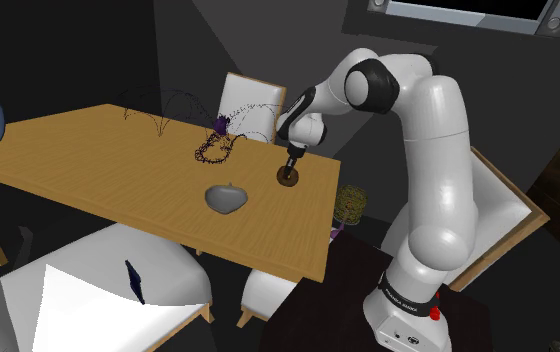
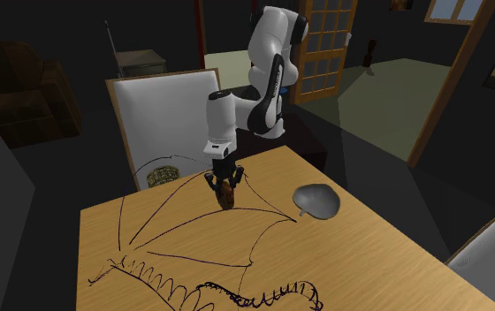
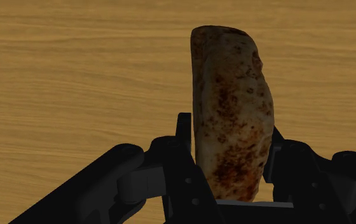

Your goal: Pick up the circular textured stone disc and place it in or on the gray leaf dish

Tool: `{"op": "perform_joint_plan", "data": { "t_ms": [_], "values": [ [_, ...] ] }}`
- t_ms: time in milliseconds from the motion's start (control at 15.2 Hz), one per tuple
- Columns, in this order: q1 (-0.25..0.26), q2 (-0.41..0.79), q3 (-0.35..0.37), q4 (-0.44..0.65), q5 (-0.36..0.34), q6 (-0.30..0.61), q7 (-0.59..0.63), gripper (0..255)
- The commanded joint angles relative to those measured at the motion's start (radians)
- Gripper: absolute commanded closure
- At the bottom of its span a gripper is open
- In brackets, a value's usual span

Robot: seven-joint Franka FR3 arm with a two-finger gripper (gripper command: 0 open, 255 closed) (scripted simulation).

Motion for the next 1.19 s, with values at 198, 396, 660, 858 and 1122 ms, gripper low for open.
{"op": "perform_joint_plan", "data": {
  "t_ms": [198, 396, 660, 858, 1122],
  "values": [
    [0.0, 0.0, 0.0, 0.0, 0.0, 0.0, 0.0, 255],
    [0.009, -0.019, -0.012, -0.001, -0.017, -0.017, 0.013, 255],
    [0.026, -0.057, -0.036, 0.001, -0.051, -0.053, 0.039, 255],
    [0.038, -0.084, -0.052, 0.005, -0.077, -0.081, 0.058, 255],
    [0.052, -0.119, -0.071, 0.014, -0.11, -0.119, 0.084, 255]
  ]
}}
